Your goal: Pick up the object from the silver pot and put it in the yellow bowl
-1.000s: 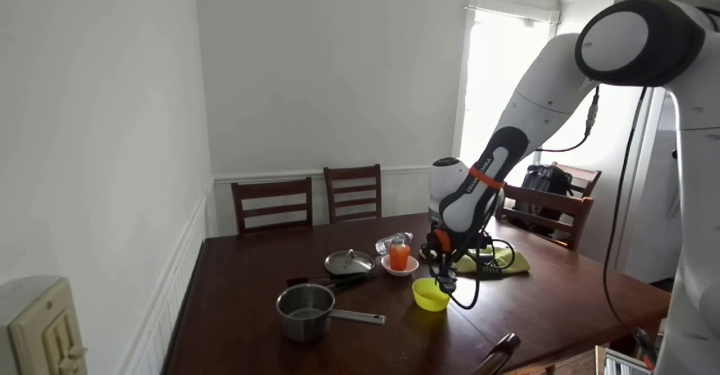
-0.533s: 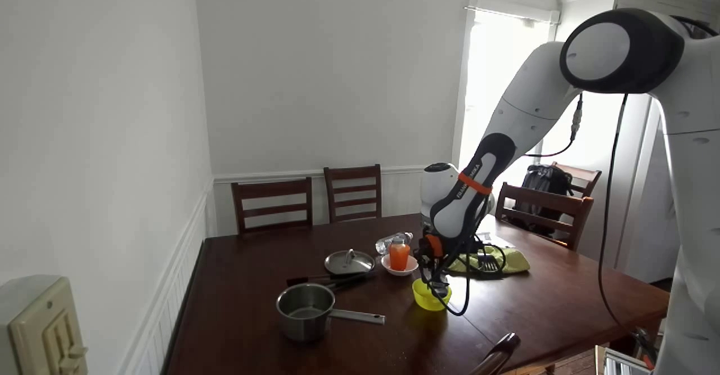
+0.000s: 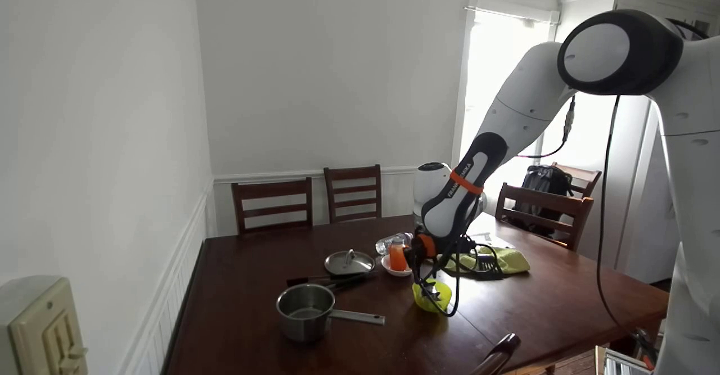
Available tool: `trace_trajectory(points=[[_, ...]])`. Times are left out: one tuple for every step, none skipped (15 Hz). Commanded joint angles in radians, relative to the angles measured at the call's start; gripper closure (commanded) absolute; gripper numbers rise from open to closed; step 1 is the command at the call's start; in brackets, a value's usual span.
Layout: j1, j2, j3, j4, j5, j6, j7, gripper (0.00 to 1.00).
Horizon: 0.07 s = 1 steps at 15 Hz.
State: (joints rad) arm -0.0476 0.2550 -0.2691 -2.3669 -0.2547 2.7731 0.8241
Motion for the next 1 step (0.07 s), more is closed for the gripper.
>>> trace_trajectory(points=[[0.028, -0.019, -0.023, -0.003, -0.016, 0.031, -0.010, 0.40]])
